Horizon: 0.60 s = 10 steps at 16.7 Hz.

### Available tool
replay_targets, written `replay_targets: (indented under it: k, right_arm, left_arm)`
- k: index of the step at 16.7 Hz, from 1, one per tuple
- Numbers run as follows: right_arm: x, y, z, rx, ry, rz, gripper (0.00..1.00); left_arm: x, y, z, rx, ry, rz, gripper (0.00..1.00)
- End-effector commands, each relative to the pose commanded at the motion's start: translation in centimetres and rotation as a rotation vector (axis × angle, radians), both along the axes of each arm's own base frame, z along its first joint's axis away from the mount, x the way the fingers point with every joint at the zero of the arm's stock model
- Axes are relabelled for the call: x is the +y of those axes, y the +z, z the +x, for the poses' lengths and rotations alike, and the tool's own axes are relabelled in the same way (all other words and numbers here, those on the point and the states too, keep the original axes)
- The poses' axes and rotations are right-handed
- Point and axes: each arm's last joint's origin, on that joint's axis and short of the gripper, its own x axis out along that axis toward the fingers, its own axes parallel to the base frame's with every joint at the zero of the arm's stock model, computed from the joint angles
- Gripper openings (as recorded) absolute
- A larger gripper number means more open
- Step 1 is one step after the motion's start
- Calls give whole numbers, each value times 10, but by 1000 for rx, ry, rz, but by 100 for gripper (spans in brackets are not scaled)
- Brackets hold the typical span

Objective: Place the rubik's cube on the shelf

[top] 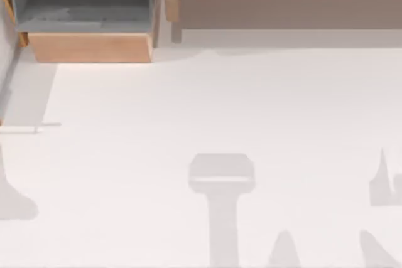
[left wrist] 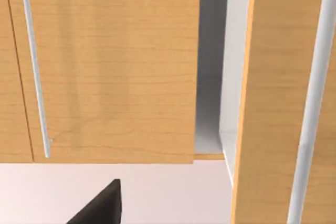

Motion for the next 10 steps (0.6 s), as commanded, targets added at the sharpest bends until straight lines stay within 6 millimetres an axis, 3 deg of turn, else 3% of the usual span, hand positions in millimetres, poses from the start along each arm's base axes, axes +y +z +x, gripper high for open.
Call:
replay_targets:
  k: [6,10]
  right_arm:
    - [0,0,0,0,0,0,100]
    - [0,0,0,0,0,0,100]
  left_arm:
    - [-1,0,1,0,-2,-1,100]
    - [0,0,21,0,0,0,100]
